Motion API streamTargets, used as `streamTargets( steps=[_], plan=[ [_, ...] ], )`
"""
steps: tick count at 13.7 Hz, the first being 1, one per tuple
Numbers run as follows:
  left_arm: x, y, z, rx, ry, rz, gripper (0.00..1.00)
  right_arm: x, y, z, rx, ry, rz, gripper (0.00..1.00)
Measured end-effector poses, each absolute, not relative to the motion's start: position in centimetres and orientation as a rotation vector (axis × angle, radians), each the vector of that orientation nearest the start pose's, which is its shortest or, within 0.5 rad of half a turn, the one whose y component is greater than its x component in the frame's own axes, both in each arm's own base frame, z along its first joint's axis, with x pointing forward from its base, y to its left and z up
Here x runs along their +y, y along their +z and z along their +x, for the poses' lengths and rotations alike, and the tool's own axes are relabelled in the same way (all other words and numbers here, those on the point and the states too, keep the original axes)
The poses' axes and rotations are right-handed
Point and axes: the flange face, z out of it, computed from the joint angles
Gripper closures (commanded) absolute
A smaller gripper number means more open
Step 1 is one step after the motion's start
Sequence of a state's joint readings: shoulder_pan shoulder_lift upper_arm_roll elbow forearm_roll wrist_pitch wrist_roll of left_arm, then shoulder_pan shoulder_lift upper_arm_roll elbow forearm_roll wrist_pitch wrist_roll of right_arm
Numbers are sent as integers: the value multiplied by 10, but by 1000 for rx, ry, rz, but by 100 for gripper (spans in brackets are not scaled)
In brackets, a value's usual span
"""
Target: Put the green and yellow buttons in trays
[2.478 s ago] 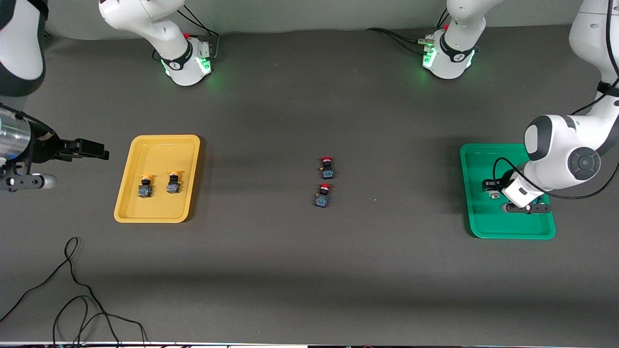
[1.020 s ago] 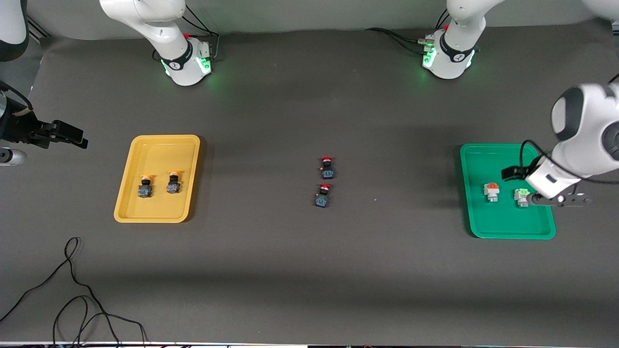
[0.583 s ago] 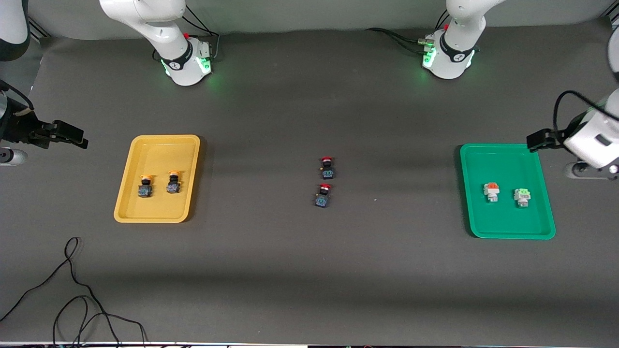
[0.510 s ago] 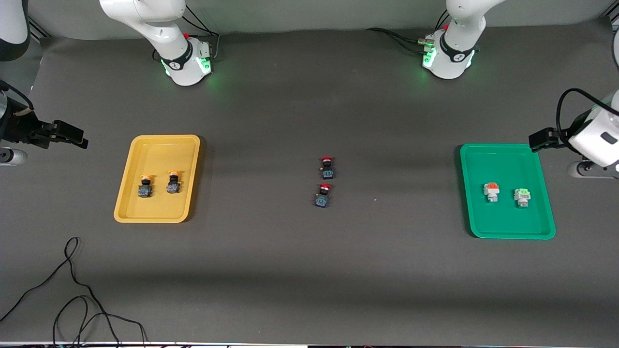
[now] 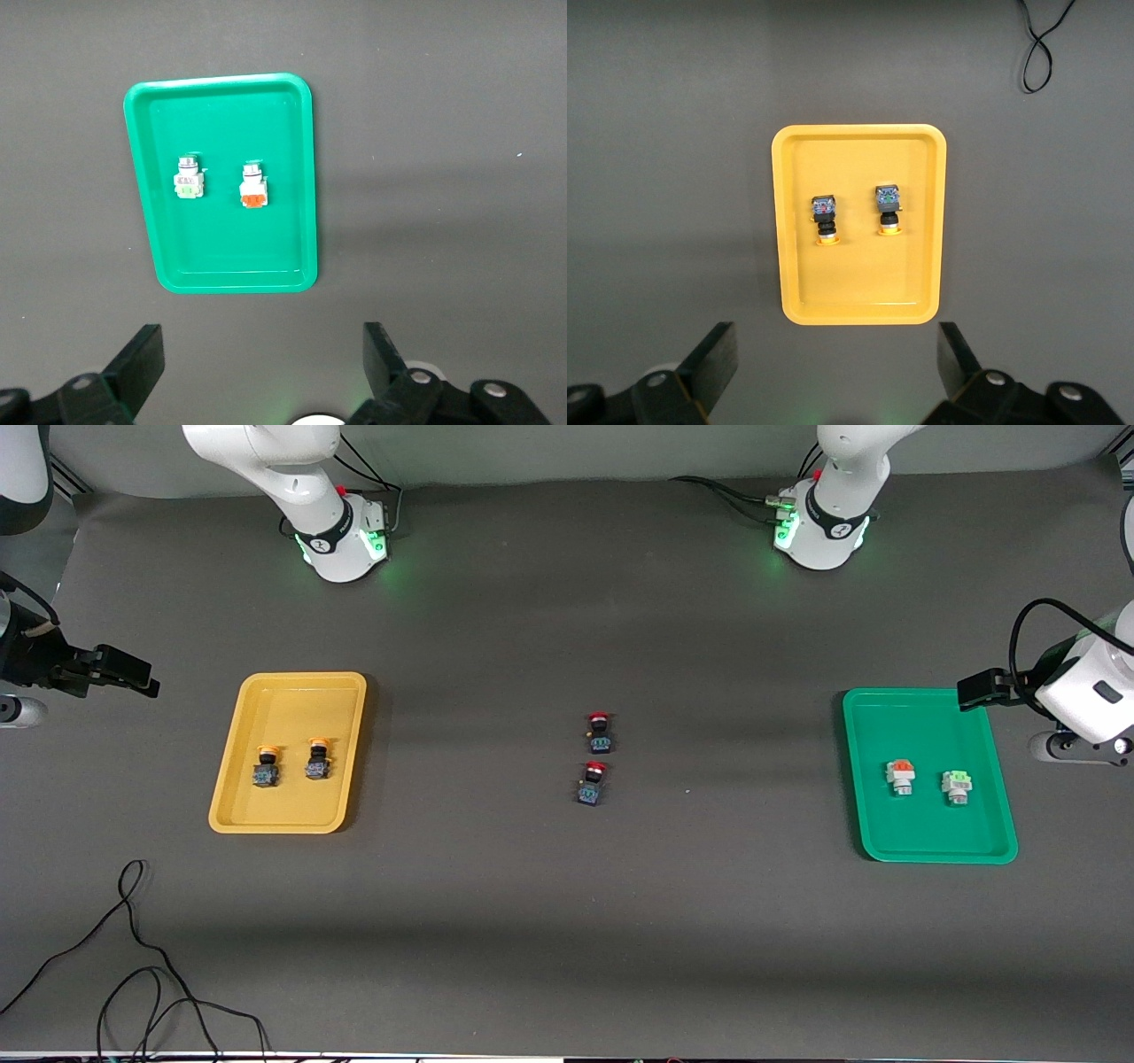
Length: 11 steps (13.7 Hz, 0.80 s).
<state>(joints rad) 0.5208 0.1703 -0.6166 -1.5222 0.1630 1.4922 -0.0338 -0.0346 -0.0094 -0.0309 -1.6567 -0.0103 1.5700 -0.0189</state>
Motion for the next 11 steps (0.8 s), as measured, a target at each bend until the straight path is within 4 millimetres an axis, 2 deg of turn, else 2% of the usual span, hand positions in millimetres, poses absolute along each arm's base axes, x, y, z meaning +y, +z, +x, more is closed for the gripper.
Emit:
streamTargets(
  steps=[7, 11],
  plan=[
    [-23, 551, 590, 92, 277, -3013, 0, -39, 590, 547, 77, 121, -3145, 0],
    [-39, 566, 583, 98, 208, -3017, 0, -39, 590, 547, 77, 120, -3145, 0]
  ],
)
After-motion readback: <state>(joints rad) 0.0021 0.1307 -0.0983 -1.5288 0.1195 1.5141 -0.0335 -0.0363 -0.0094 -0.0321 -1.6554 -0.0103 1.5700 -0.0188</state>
